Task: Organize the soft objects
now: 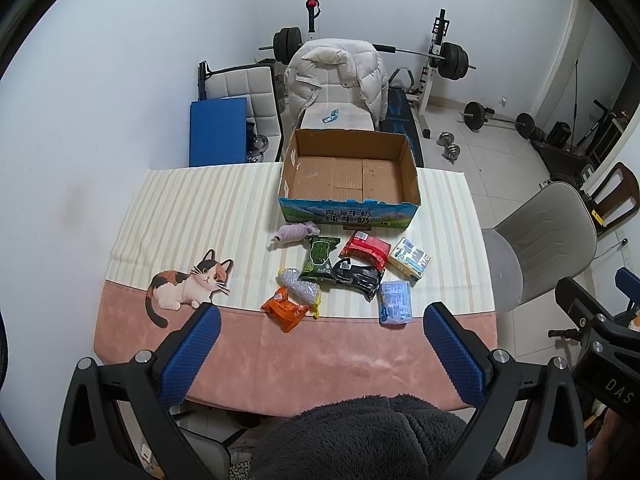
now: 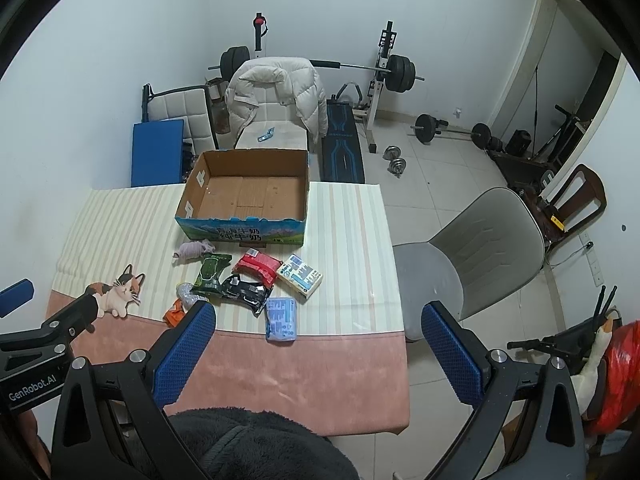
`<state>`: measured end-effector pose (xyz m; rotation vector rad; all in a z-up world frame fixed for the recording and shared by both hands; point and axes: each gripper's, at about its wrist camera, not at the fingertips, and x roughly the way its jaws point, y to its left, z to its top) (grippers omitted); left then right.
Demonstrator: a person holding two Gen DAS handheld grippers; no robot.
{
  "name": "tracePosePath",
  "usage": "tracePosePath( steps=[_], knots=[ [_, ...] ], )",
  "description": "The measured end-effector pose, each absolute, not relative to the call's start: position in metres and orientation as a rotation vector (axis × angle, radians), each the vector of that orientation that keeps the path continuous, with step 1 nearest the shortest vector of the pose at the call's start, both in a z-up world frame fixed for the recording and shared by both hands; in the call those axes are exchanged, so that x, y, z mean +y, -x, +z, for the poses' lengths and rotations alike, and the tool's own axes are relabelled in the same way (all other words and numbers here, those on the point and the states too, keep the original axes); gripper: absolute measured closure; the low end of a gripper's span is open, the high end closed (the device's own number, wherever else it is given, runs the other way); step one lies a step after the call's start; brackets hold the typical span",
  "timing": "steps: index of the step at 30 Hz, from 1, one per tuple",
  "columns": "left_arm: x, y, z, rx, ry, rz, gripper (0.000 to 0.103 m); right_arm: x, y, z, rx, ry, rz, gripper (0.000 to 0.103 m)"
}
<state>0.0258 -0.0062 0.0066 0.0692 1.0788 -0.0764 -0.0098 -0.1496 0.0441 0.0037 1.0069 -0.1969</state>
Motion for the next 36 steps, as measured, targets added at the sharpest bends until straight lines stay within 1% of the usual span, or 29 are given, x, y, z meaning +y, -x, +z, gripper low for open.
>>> tracePosePath(
  steps=[27,31,36],
  knots=[
    [0.004,-0.038,0.002,1.088,-0.067,-0.068,0.0,-0.15,0.001,0.037,1.008,-0.012,-0.165,0.0],
    [0.007,-0.053,-0.015,1.104,-0.054,-0.051,0.0,-0.155,-0.01,0.024,1.027,-0.04,-0.144,0.0],
    [0.037,-0.099,-0.06,1.184,0.04,0.023,0.0,-0.169,-0.046,-0.027,1.108,-0.069,-0.134,0.0]
  ],
)
